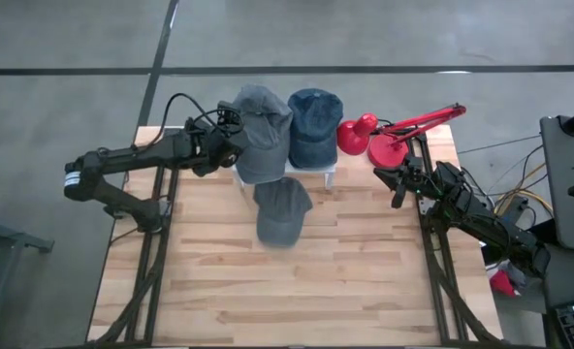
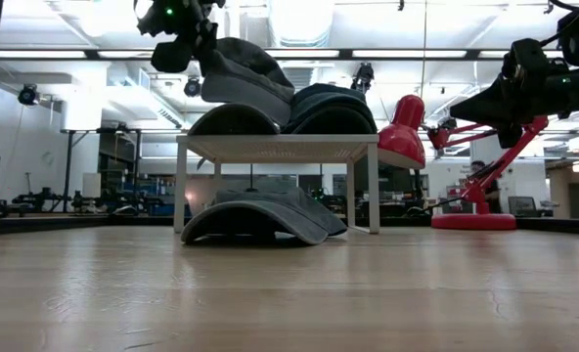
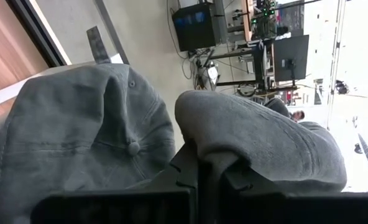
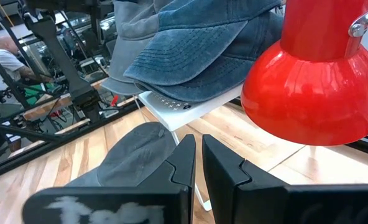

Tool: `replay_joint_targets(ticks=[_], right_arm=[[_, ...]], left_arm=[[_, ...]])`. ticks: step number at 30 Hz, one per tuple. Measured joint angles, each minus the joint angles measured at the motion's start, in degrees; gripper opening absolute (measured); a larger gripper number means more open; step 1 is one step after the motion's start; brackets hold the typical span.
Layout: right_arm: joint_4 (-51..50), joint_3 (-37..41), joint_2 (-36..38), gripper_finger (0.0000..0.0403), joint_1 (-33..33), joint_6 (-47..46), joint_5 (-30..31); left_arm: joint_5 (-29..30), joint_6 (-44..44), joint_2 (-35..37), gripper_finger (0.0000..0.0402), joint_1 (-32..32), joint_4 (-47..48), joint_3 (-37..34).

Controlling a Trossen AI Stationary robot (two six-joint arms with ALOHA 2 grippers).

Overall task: Pick & Place hat
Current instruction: Stack the bottom gray cap on the gray cap on the shelf, then stack the gray cap on the stacked gray caps on the shelf

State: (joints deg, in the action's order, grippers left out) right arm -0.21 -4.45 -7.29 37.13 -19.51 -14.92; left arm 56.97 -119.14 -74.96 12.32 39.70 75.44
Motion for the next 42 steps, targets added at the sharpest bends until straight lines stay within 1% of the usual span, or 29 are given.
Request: replay_joint_targets(ticks=[9, 15, 21, 26, 29, 34, 39, 42], right_arm=[[0.01, 0.0, 0.0, 0.0027, 0.0, -0.02, 0.0], [0.0, 0.0, 0.0, 0.0027, 0.01, -0.04, 0.0], [0.02, 0.0, 0.0, 0.0027, -0.01, -0.04, 0.0], [0.02, 0.0, 0.0, 0.0027, 0.0, -0.04, 0.0], [0.04, 0.0, 0.0, 0.0027, 0.0, -0.04, 0.0], [0.04, 0.0, 0.0, 0.0027, -0.01, -0.04, 0.0], [0.04, 0.0, 0.0, 0.0027, 0.01, -0.66, 0.0], [0.04, 0.0, 0.0, 0.0027, 0.01, -2.24, 0.02]], left_arm=[[-0.15, 2.79, 0.07, 0.0059, 0.37, 0.0, -0.02], [-0.58, 5.53, 0.8, 0.0104, 0.37, 0.0, -0.04], [-0.99, 10.83, 3.0, 0.0158, 0.37, 0.02, -0.07], [-2.05, 17.8, 5.76, 0.0189, 0.37, -0.02, -0.07], [-2.56, 21.4, 6.96, 0.0197, 0.37, -0.02, -0.07], [-4.11, 26.31, 7.3, 0.0196, 0.7, 0.01, -0.16], [-5.95, 28.89, 7.3, 0.0196, 1.83, 0.53, -0.39], [-6.86, 31.91, 7.52, 0.0195, 2.66, 0.79, -0.39]])
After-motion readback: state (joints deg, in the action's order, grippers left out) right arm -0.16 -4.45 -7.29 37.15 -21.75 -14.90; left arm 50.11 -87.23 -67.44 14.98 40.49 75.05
